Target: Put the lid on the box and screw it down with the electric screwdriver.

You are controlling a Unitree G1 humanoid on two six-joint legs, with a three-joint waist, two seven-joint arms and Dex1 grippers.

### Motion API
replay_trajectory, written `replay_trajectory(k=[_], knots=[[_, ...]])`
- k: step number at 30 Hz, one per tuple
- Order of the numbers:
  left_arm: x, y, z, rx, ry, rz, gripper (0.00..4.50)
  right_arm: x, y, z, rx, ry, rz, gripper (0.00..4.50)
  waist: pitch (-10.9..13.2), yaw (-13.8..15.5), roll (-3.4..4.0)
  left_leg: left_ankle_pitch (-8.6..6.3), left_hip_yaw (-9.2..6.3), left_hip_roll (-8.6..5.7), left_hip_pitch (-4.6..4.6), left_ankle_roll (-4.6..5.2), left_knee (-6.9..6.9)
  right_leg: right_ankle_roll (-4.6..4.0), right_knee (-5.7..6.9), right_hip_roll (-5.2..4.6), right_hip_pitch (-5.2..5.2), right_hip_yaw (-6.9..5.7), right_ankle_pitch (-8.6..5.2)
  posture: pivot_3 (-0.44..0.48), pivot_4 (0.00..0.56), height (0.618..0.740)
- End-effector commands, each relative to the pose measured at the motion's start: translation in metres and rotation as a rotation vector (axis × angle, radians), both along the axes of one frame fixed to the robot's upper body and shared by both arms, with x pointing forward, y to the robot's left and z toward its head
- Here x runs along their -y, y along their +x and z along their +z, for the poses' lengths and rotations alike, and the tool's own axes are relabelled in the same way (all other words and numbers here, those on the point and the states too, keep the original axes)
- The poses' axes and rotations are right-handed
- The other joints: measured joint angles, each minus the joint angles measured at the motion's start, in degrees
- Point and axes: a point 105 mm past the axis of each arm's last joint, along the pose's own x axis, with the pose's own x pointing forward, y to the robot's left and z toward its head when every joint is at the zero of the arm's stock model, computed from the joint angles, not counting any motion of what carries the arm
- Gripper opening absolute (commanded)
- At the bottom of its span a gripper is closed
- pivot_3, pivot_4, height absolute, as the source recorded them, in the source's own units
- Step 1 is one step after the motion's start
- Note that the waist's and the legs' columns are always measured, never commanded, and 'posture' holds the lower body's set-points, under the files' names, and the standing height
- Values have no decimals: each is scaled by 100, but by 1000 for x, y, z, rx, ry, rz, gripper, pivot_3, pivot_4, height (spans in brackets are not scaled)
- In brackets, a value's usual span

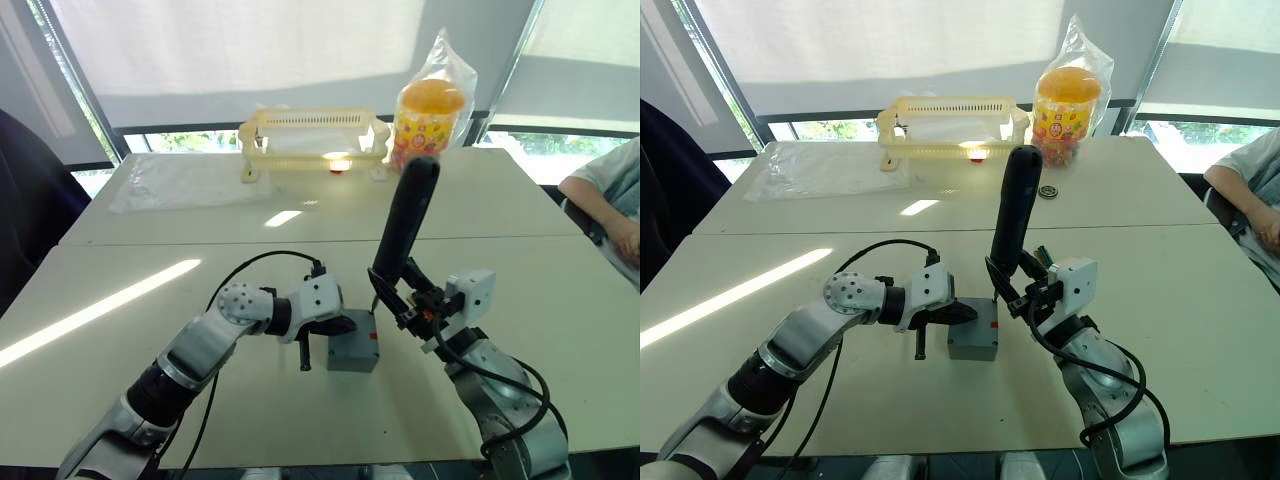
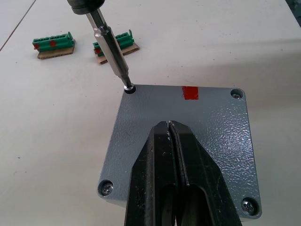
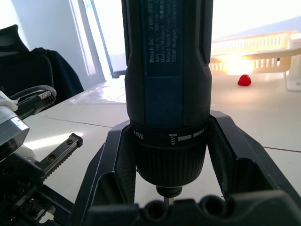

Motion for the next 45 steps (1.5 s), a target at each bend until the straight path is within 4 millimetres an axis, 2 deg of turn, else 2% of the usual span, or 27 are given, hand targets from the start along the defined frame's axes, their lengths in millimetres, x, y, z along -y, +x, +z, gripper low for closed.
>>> replay_trajectory(k=[1, 7, 22, 30, 45], knots=[[-9, -2, -26, -71, 89, 27, 0, -1, 2, -9, -22, 2, -1, 1741, -1, -1, -1, 0, 0, 0, 7, 0, -1, 0, 0, 0, 5, 1, -1, 0, 150, 740], [-10, -2, -26, -70, 95, 31, 0, -2, 7, -19, -48, -5, 7, 1741, -2, -6, -1, 0, 2, 2, 25, 0, -4, -1, 3, 1, 17, 4, -1, 0, 150, 740], [-10, -2, -27, -75, 91, 34, 0, -10, -3, -41, -126, -50, 72, 1741, -15, -6, -13, -1, 1, 6, 39, 0, -6, -6, 2, 2, 29, 4, -5, 0, 150, 740], [-10, -3, -27, -71, 91, 33, 0, -3, 2, -45, -112, -86, 43, 1741, -20, -5, -17, -1, 1, 7, 42, 0, -8, -11, 2, 2, 31, 4, -8, 0, 150, 740], [-10, -6, -28, -76, 89, 35, 0, 1, -2, -63, -167, -117, 43, 1741, -45, 0, -43, -1, -7, 10, 45, -1, -9, -15, -1, 0, 36, 4, -10, 0, 150, 740]])
